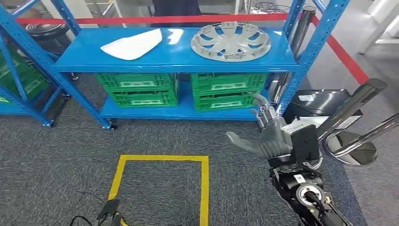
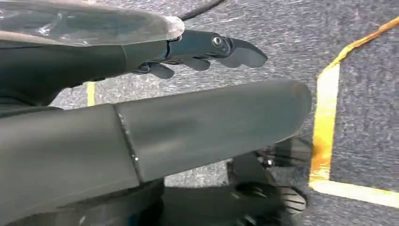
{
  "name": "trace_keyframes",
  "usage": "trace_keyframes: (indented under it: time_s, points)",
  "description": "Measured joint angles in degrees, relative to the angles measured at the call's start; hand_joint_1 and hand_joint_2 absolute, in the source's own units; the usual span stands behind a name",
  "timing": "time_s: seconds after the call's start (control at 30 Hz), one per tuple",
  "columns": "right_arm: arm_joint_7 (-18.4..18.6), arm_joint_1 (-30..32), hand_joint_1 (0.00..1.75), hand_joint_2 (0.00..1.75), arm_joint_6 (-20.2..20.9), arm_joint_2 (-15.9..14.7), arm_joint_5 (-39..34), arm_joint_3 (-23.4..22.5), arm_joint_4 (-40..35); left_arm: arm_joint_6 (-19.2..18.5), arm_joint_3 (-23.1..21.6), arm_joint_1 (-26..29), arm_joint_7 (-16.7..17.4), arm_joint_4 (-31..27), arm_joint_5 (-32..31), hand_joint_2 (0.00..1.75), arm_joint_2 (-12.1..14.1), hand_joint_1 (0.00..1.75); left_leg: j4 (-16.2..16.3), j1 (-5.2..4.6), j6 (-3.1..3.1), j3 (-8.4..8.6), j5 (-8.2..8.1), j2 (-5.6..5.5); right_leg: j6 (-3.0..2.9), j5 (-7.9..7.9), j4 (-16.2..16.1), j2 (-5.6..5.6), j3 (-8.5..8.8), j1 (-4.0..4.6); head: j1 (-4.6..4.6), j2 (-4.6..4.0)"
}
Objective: Take the parts from the cabinet and place them on the table.
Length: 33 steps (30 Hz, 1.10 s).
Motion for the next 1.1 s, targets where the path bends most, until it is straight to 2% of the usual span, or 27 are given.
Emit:
trace_keyframes:
  time_s: [0.03,0.07,0.13,0.17,0.2,0.23,0.27,0.33,0.37,0.4,0.43,0.47,0.5,0.53,0.57,0.67,0.7,0.73,0.77,0.83,0.87,0.9,0.93,0.97,1.03,1.07,1.1]
  points:
    - [0.0,0.0,0.0,1.75,0.0,0.0,0.0,0.0,0.0,0.0,0.0,0.0,0.0,0.0,0.0,0.0,-0.1,0.0,-4.5,0.09,0.04,1.88,0.81,0.12,0.39,-0.27,0.0,0.02,0.14,0.13,-0.24,0.0]
    - [0.0,-0.1,0.0,1.75,0.0,0.0,0.0,0.0,0.0,0.0,0.0,-0.1,0.0,0.0,0.0,0.0,-0.1,0.0,-4.7,-0.31,0.48,1.99,0.75,-0.1,0.78,-0.57,0.2,0.21,0.03,0.46,-0.59,0.0]
    - [0.0,0.0,0.0,1.75,0.0,0.0,0.0,0.0,0.0,0.0,0.0,-0.1,0.0,0.0,0.0,0.0,-0.1,0.0,-4.5,-0.42,1.28,1.84,0.35,-0.14,1.3,-0.77,0.1,0.21,0.08,0.44,0.41,0.0]
    - [0.0,0.0,0.0,1.75,0.0,0.0,0.0,0.1,0.0,0.0,0.0,-0.1,0.0,0.0,0.0,0.0,-0.1,0.0,-4.4,-0.63,1.72,1.87,0.24,-0.15,1.71,-0.89,-0.1,0.18,0.25,0.25,0.44,0.0]
    - [0.0,-0.1,0.0,1.75,0.0,0.0,0.0,0.0,0.0,0.0,0.0,-0.1,0.0,0.0,0.0,0.0,-0.1,0.0,-4.8,-0.32,2.25,2.3,0.37,-0.15,2.12,-1.24,0.0,0.18,0.35,0.21,0.35,0.0]
    - [0.0,-0.1,0.0,1.75,0.0,0.0,0.0,0.0,0.0,0.0,0.0,-0.1,0.0,0.0,0.0,0.0,0.0,0.0,-5.0,-0.26,2.61,2.69,0.23,-0.14,2.33,-2.2,1.8,-0.02,0.04,0.08,0.59,0.0]
    - [0.0,-0.2,0.0,1.75,0.0,0.0,0.0,0.0,-0.1,0.0,0.0,-0.1,0.0,0.0,0.0,0.0,0.0,0.0,-5.1,-0.27,2.9,2.89,0.05,-0.06,2.44,-4.25,5.6,-0.12,-1.8,0.07,1.09,0.0]
    - [0.0,0.0,0.0,1.75,0.0,0.0,0.0,0.0,0.0,0.0,0.0,-0.1,0.0,0.0,0.0,0.0,0.0,0.0,-5.0,-0.47,3.28,3.21,-0.3,-0.05,2.65,-8.52,16.2,-0.14,-7.41,0.03,1.47,0.0]
    - [0.0,0.1,0.0,1.75,0.0,0.0,0.0,0.1,0.0,0.0,0.0,-0.1,0.0,0.0,0.0,0.0,-0.1,0.0,-5.0,-0.55,3.33,3.39,-0.5,-0.07,2.65,-9.3,19.9,-0.14,-9.75,0.04,1.51,0.0]
    - [0.0,0.1,0.0,1.75,0.0,0.0,0.0,0.1,0.0,0.0,0.0,0.0,0.0,0.0,0.0,0.0,-0.1,0.0,-5.0,-0.6,3.35,3.69,-0.72,-0.11,2.57,-8.52,20.6,-0.14,-10.65,0.05,1.57,0.0]
    - [0.0,0.2,0.0,1.75,0.0,0.0,0.0,0.1,0.0,0.0,0.0,0.1,0.0,0.0,0.0,0.0,-0.1,0.0,-5.0,-0.63,3.28,4.18,-1.06,-0.2,2.39,-6.03,18.0,-0.13,-9.93,0.06,1.68,0.0]
    - [0.0,0.2,0.0,1.75,0.0,0.0,0.0,0.1,0.0,0.0,0.0,0.1,0.0,0.0,0.0,0.0,-0.1,0.0,-5.0,-0.65,3.2,4.75,-1.38,-0.29,2.16,-2.94,13.4,-0.14,-8.04,0.09,1.75,0.0]
    - [0.0,0.1,0.0,1.75,0.0,0.0,0.0,0.1,0.0,0.0,0.0,0.1,0.0,0.0,0.0,0.0,-0.1,0.0,-5.0,-0.65,3.04,5.45,-1.79,-0.37,1.82,0.51,7.2,-0.13,-5.4,0.12,1.86,0.0]
    - [0.0,0.1,0.0,1.75,0.0,0.0,0.0,0.1,0.0,0.0,0.0,0.1,0.0,0.0,0.0,0.0,-0.1,0.0,-5.1,-0.66,2.88,5.94,-2.17,-0.39,1.38,2.76,2.2,-0.14,-3.42,0.29,1.95,0.0]
    - [-0.1,0.1,0.0,1.75,0.0,0.0,0.0,0.1,0.0,0.0,0.0,0.0,-0.1,0.0,0.0,0.0,-0.2,0.0,-4.9,-1.02,2.47,5.94,-2.47,-0.4,1.16,1.73,1.4,-0.15,-2.79,0.8,1.86,0.0]
    - [-0.1,0.1,0.0,1.75,0.0,0.0,-0.1,0.0,0.0,0.0,0.0,-0.1,-0.1,0.0,0.0,0.0,-0.2,0.0,-5.5,-0.59,1.69,6.11,-2.6,-0.41,0.5,1.55,1.1,0.14,-2.87,1.06,1.97,0.0]
    - [-0.2,0.1,0.0,1.75,0.0,0.0,-0.1,0.0,0.0,0.0,0.0,-0.2,-0.1,0.0,0.0,0.0,-0.2,0.0,-5.5,-0.91,1.23,6.41,-2.86,-0.34,0.24,1.7,0.4,0.24,-2.35,0.52,1.81,0.0]
    - [-0.2,0.1,0.0,1.75,0.0,0.0,-0.1,0.1,-0.1,0.0,0.0,-0.2,-0.2,0.0,0.0,0.0,-0.1,0.0,-4.6,-0.65,1.07,6.36,-3.39,-0.33,0.1,1.76,-0.1,0.22,-1.64,0.27,1.9,0.0]
    - [-0.2,0.0,0.0,1.75,0.0,0.0,-0.1,0.0,-0.2,0.0,-0.1,-0.3,-0.2,0.0,0.0,0.0,-0.1,0.0,-1.3,-0.7,0.82,4.75,-5.06,-0.2,-0.25,1.63,-0.2,0.08,-1.31,0.16,1.53,0.0]
    - [-0.2,0.0,0.0,1.75,0.0,0.0,-0.1,0.1,-0.2,0.0,-0.1,-0.2,-0.2,0.0,0.0,0.0,-0.1,0.0,9.6,-0.45,0.33,-1.48,-9.31,-0.17,-0.59,1.25,-0.2,-0.11,-1.03,0.18,0.74,0.0]
    - [-0.2,0.1,0.0,1.75,0.0,0.0,-0.1,0.1,-0.2,0.0,-0.1,-0.1,-0.2,0.0,0.0,0.0,-0.1,0.0,14.1,-0.4,0.15,-4.41,-10.33,-0.17,-0.63,1.03,-0.2,-0.1,-0.92,0.2,0.68,0.0]
    - [-0.2,0.1,0.0,1.75,0.0,0.0,-0.1,0.1,-0.2,0.0,-0.1,0.1,-0.2,0.0,0.0,0.0,-0.1,0.0,15.6,-0.35,0.05,-6.02,-9.83,-0.17,-0.62,0.8,-0.2,-0.06,-0.7,0.19,0.52,0.0]
    - [-0.2,0.2,0.0,1.75,0.0,0.0,-0.1,0.1,-0.2,0.0,-0.1,0.1,-0.2,0.0,0.0,0.0,-0.1,0.0,14.1,-0.3,0.03,-6.09,-7.92,-0.16,-0.53,0.54,-0.2,0.01,-0.36,0.14,0.31,0.0]
    - [-0.2,0.2,0.0,1.75,0.0,0.0,-0.1,0.1,-0.2,0.0,-0.1,0.1,-0.2,0.0,0.0,0.0,0.0,0.0,9.8,-0.24,0.07,-4.63,-4.75,-0.13,-0.4,0.22,-0.2,0.1,0.09,0.08,0.13,0.0]
    - [-0.2,0.2,0.0,1.75,0.0,0.0,-0.1,0.1,-0.2,0.0,-0.1,0.1,-0.2,0.0,0.0,0.0,0.0,0.0,-2.0,-0.23,0.21,0.24,1.6,0.02,0.12,-0.6,-0.2,0.14,1.15,-0.05,-0.19,0.0]
    - [-0.2,0.1,0.0,1.75,0.0,0.0,-0.1,0.1,-0.2,0.0,-0.1,0.0,-0.2,0.0,0.0,0.0,0.0,0.0,-4.7,-0.48,0.39,1.27,1.55,0.05,0.53,-1.08,0.0,0.19,1.18,0.44,-0.52,0.0]
    - [-0.2,0.1,0.0,1.75,0.0,0.0,-0.1,0.1,-0.2,0.0,-0.1,0.0,-0.2,0.0,0.0,0.0,0.0,0.0,-4.6,-0.5,1.01,1.33,1.38,-0.04,0.78,-1.4,-0.1,0.33,1.17,0.47,-0.48,0.0]
